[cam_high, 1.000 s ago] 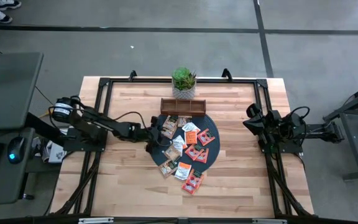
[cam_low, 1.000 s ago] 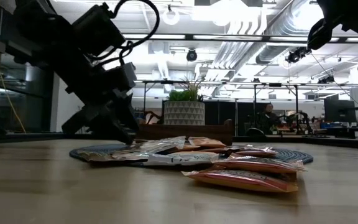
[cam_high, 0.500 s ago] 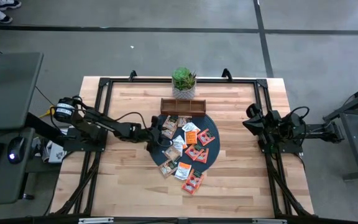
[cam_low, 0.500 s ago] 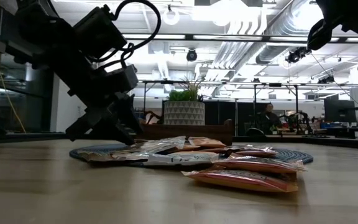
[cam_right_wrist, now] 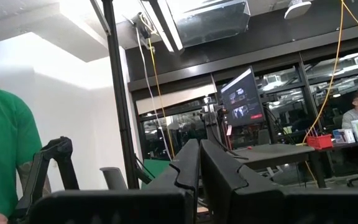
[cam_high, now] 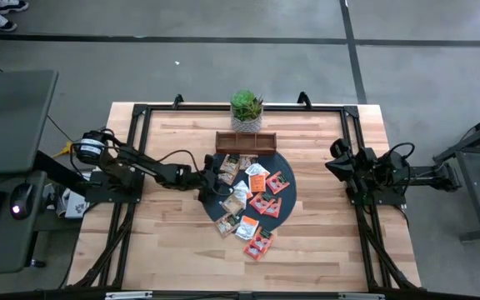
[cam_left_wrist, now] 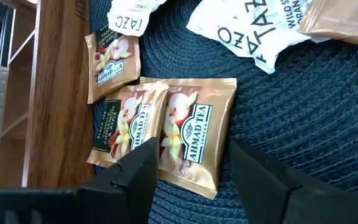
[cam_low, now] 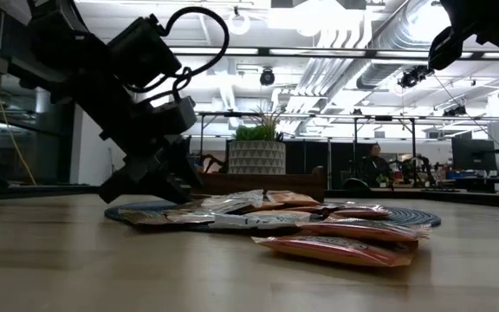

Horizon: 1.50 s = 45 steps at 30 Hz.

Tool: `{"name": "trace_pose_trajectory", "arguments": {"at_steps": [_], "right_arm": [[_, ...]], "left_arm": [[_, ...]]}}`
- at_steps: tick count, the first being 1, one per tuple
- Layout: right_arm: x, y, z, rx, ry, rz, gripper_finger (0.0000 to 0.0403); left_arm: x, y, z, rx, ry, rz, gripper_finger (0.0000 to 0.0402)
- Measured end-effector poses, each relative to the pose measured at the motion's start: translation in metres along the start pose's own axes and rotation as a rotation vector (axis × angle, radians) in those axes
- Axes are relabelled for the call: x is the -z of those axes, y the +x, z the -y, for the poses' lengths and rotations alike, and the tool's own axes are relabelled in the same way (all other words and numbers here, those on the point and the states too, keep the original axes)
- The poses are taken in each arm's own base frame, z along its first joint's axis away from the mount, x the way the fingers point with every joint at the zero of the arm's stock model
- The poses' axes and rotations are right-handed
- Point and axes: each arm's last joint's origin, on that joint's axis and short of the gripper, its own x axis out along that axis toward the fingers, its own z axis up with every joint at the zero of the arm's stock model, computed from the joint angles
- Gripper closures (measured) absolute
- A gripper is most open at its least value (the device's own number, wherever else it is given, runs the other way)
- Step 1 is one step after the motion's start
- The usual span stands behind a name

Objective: Pick & Place Tea
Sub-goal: Put the brown tea bag into the left section of the wooden organizer

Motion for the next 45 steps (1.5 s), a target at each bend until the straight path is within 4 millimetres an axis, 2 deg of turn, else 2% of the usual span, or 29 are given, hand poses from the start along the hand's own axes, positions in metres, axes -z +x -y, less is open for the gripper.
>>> {"name": "trace_pose_trajectory", "arguments": {"at_steps": [9, 24, 36, 45], "right_arm": [[0.000, 0.000, 0.000, 0.000, 0.000, 0.000, 0.0391], [0.000, 0.000, 0.000, 0.000, 0.000, -0.001, 0.0391], [0.000, 0.000, 0.000, 0.000, 0.000, -0.001, 0.0391], [0.000, 0.000, 0.000, 0.001, 0.001, -0.004, 0.0391]], "left_arm": [[0.001, 0.000, 0.001, 0.012, 0.001, -0.003, 0.0220], [0.005, 0.000, 0.003, 0.035, -0.089, -0.034, 0.0393], [0.003, -0.005, 0.007, -0.026, -0.060, -0.059, 0.0401], [-0.020, -0.014, 0.004, -0.027, -0.031, -0.051, 0.0401]]}}
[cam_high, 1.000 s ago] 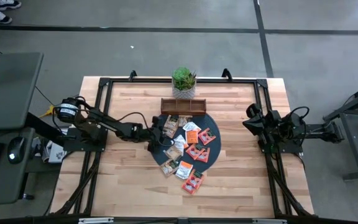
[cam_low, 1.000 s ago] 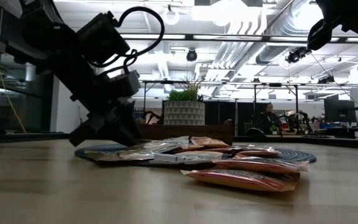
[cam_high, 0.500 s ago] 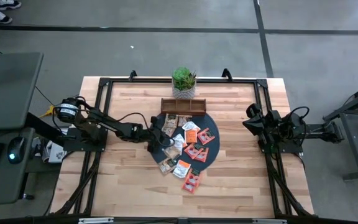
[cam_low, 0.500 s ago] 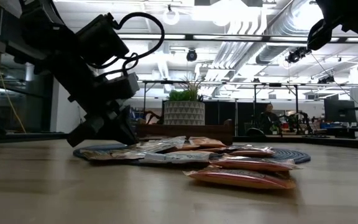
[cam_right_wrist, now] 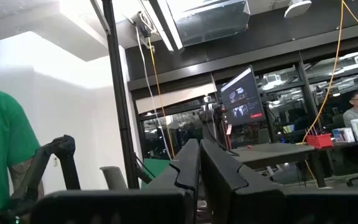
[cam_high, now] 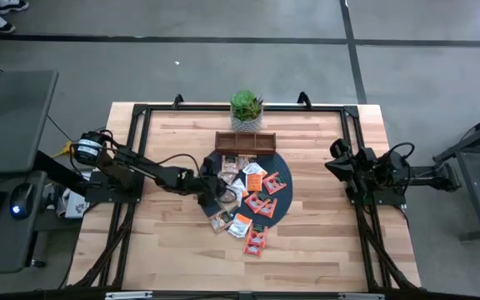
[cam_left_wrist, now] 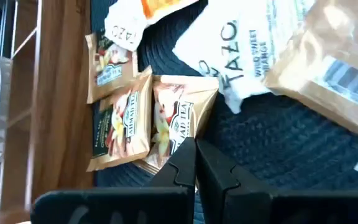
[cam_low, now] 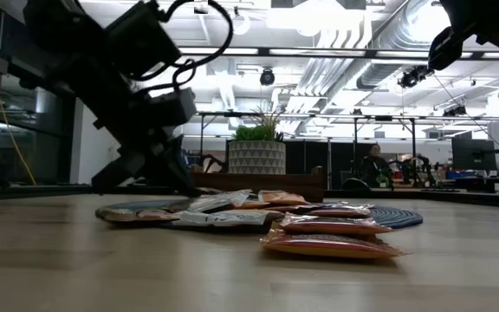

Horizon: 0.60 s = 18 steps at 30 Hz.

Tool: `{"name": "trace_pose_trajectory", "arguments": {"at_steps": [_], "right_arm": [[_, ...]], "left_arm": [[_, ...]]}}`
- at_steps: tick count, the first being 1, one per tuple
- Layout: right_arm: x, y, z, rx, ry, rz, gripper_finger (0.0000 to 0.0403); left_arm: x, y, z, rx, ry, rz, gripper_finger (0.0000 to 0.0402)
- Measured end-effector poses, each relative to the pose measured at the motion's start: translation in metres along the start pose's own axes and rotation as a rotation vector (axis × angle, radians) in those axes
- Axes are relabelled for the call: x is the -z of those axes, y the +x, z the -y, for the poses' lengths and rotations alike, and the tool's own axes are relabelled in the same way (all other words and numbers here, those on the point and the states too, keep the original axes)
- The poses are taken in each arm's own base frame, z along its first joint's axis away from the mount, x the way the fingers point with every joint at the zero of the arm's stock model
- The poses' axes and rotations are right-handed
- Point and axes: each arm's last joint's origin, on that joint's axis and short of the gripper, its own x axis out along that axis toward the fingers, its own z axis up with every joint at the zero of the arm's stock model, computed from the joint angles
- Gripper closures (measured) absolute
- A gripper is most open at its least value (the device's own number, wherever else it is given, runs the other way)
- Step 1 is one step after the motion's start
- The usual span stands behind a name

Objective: Pick & Place Tea
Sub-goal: Put the brown tea bag into the left section of the wooden organizer

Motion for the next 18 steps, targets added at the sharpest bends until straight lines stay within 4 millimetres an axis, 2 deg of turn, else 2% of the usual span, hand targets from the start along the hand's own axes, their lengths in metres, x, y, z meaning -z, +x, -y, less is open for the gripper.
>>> {"name": "trace_pose_trajectory", "arguments": {"at_steps": [10, 18], "right_arm": [[0.000, 0.000, 0.000, 0.002, 0.000, -0.004, 0.0391], [0.000, 0.000, 0.000, 0.001, 0.000, -0.003, 0.0391]], "left_arm": [[-0.029, -0.010, -0.013, -0.008, -0.052, -0.036, 0.0401], [-0.048, -0.019, -0.018, -0.094, -0.071, -0.034, 0.0401]]}}
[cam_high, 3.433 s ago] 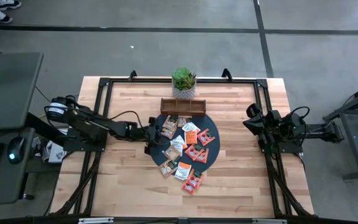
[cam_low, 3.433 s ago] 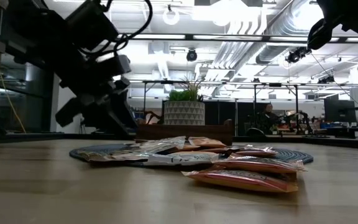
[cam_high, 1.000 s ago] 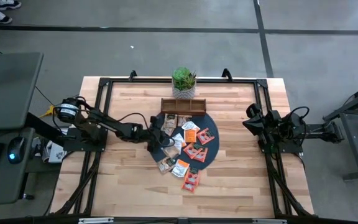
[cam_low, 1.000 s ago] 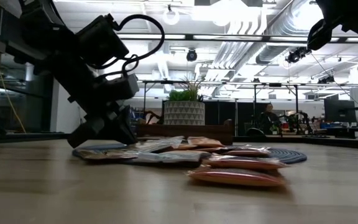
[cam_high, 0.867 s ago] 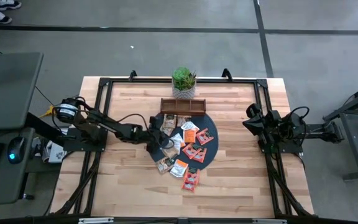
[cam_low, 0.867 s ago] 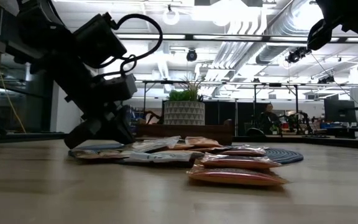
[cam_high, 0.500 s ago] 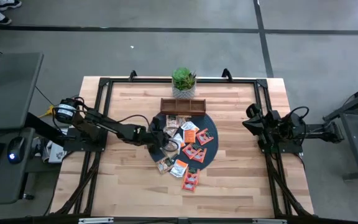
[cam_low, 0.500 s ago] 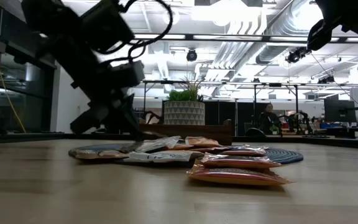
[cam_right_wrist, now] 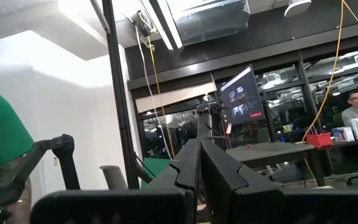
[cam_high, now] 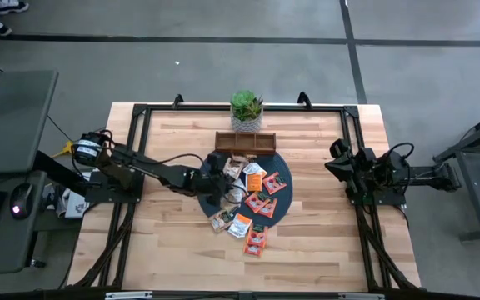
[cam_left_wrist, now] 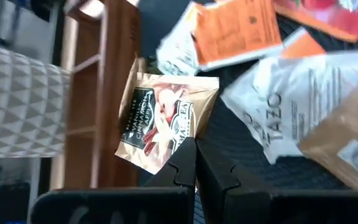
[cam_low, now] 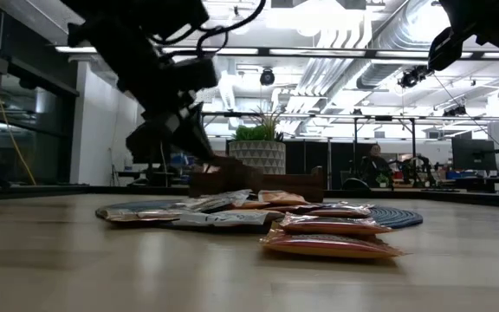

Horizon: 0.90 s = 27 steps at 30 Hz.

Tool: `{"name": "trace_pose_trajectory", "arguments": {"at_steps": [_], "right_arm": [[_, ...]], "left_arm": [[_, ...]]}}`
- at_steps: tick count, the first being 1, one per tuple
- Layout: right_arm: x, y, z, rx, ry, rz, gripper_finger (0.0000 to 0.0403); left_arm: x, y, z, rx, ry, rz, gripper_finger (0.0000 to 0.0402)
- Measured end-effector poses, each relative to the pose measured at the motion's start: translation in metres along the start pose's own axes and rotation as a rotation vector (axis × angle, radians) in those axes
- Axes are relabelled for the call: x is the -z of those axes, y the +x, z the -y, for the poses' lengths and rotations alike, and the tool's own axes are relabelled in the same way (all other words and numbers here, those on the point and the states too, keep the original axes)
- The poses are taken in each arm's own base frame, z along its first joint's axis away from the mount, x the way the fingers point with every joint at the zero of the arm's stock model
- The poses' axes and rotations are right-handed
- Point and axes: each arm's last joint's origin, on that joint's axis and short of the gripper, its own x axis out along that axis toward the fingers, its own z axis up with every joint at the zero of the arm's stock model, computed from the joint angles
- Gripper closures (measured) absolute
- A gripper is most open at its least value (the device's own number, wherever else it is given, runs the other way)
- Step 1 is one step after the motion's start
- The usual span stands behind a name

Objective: Pick & Place Tea
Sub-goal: Put the brown tea bag into the left section of the wooden organizer

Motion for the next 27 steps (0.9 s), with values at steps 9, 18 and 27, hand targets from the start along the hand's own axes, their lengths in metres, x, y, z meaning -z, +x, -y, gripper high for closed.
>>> {"name": "trace_pose_trajectory", "arguments": {"at_steps": [9, 18, 27], "right_arm": [[0.000, 0.000, 0.000, 0.002, 0.000, 0.001, 0.0391], [0.000, 0.000, 0.000, 0.005, -0.019, 0.001, 0.0391], [0.000, 0.000, 0.000, 0.009, -0.148, 0.002, 0.0391]], "left_arm": [[-0.031, -0.029, 0.010, -0.166, 0.008, 0.079, 0.0401], [-0.048, -0.048, 0.008, -0.407, -0.030, 0.084, 0.0401], [-0.056, -0.051, 0.003, -0.468, -0.039, 0.120, 0.0401]]}}
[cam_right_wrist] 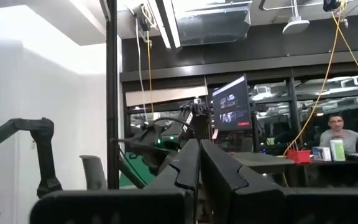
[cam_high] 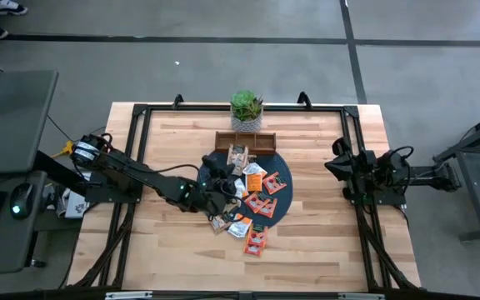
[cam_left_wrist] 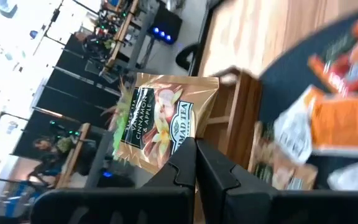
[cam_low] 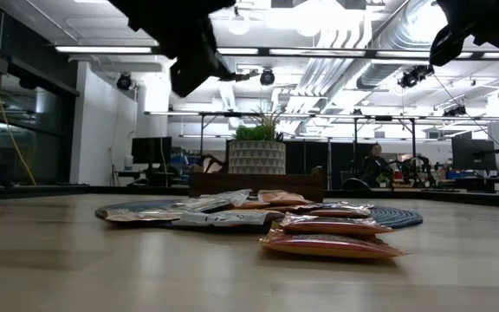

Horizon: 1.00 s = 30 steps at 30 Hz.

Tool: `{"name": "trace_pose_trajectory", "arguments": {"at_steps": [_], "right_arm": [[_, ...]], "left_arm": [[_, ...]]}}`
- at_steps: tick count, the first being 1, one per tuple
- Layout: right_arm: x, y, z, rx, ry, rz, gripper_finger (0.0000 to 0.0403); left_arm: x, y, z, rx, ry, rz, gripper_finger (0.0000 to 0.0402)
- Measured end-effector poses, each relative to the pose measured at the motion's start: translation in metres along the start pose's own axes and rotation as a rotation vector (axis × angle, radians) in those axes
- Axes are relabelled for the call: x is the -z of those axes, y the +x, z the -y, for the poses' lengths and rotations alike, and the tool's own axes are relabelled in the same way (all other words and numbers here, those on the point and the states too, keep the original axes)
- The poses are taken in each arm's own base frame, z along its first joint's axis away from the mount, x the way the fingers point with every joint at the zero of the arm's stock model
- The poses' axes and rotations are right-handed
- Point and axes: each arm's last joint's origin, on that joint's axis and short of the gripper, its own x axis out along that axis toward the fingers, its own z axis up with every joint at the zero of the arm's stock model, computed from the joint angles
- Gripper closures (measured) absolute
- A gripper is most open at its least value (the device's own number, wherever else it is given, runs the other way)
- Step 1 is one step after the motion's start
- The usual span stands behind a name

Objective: Pick & Place Tea
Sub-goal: Put the brown tea bag into the left section of the wooden organizer

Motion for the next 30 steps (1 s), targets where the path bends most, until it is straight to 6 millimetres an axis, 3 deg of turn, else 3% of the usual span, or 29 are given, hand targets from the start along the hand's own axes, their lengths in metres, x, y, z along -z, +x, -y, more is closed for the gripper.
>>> {"name": "trace_pose_trajectory", "arguments": {"at_steps": [4, 11, 19, 26, 30], "right_arm": [[0.000, 0.000, 0.000, -0.001, 0.024, 0.001, 0.0391], [-0.003, 0.000, 0.000, 0.021, 0.091, 0.036, 0.0391], [-0.002, 0.001, 0.003, 0.090, 0.249, 0.045, 0.0391], [0.012, 0.006, 0.007, 0.213, 0.355, -0.060, 0.0391], [0.000, 0.022, 0.007, 0.228, 0.399, -0.084, 0.0391]], "left_arm": [[-0.008, 0.003, 0.003, 0.012, -0.043, 0.051, 0.0401], [-0.013, 0.018, 0.000, -0.055, 0.106, 0.058, 0.0401], [0.003, 0.050, -0.004, -0.197, 0.318, -0.137, 0.0401], [-0.011, 0.053, -0.019, -0.220, 0.373, -0.146, 0.0401], [-0.022, 0.051, -0.026, -0.231, 0.369, -0.137, 0.0401]]}}
